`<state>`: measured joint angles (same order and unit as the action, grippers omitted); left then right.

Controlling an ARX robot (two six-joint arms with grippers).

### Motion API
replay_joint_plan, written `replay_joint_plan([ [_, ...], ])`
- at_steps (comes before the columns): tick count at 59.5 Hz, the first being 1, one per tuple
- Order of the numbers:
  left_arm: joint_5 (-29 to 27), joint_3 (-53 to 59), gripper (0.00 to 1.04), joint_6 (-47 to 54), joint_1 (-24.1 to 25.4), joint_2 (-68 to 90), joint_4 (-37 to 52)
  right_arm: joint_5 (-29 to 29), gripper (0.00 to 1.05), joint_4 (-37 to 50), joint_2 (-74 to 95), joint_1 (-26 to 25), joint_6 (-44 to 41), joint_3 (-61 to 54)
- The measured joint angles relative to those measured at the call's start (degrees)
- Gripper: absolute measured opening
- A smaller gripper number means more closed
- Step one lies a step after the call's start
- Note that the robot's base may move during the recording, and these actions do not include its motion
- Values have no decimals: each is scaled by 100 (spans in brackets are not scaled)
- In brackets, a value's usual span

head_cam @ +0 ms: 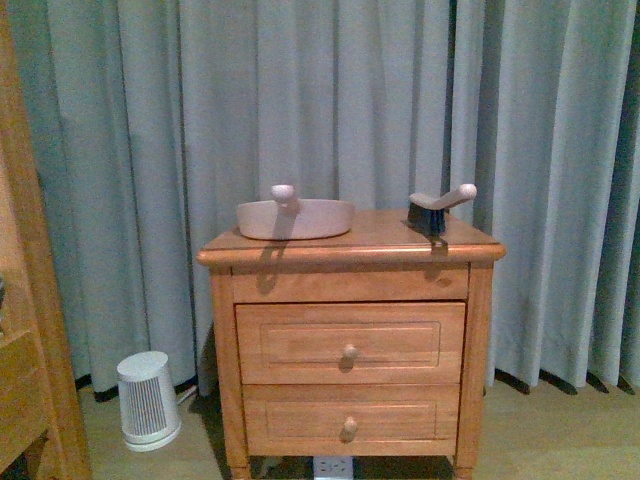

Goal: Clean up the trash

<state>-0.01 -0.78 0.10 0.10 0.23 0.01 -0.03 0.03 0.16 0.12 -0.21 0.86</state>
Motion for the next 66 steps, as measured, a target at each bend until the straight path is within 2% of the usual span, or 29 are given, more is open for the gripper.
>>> replay_joint_plan([
  [66, 0, 0, 97, 0, 0, 0, 0, 0, 97, 0, 0, 0, 0, 0],
])
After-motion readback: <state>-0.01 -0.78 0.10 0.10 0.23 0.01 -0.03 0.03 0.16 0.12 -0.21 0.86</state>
